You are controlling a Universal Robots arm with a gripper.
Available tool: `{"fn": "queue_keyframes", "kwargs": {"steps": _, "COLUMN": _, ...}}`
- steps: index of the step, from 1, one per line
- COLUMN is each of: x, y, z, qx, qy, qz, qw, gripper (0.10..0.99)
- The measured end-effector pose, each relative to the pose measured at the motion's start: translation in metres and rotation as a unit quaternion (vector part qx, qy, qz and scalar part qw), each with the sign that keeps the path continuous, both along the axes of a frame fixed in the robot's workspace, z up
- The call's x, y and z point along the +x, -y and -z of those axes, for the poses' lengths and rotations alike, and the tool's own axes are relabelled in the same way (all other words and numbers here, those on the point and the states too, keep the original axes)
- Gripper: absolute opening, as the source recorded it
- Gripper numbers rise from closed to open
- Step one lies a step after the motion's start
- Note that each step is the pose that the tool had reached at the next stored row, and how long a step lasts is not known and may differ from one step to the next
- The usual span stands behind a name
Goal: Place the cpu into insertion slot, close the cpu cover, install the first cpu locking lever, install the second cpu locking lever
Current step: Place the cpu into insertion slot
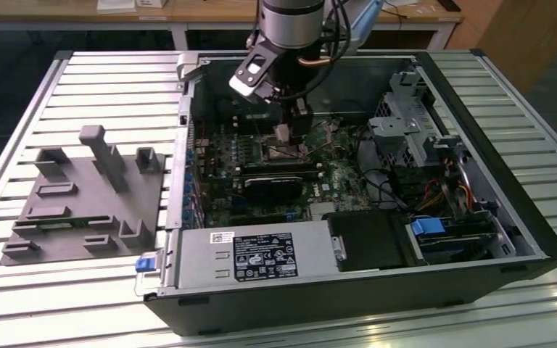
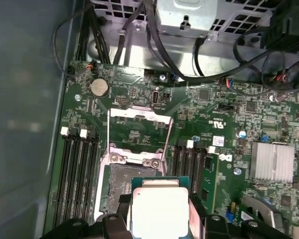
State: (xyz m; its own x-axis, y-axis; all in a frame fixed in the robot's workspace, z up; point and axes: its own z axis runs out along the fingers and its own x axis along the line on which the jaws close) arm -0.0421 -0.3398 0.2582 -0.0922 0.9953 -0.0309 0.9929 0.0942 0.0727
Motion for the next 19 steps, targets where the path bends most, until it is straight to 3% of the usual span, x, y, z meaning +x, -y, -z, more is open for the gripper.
{"fn": "queue_keyframes", "kwargs": {"steps": 5, "x": -0.0004, "y": -0.0085, "z": 0.0064, "qx": -0.0055, "qy": 0.0, "qz": 0.003, "qw": 1.0, "gripper": 0.537}}
{"fn": "queue_keyframes", "kwargs": {"steps": 10, "x": -0.0007, "y": -0.0118, "z": 0.0127, "qx": -0.0119, "qy": -0.0004, "qz": 0.01, "qw": 0.9999, "gripper": 0.537}}
{"fn": "queue_keyframes", "kwargs": {"steps": 19, "x": -0.0007, "y": -0.0208, "z": 0.0233, "qx": -0.0123, "qy": -0.0056, "qz": 0.015, "qw": 0.9998, "gripper": 0.537}}
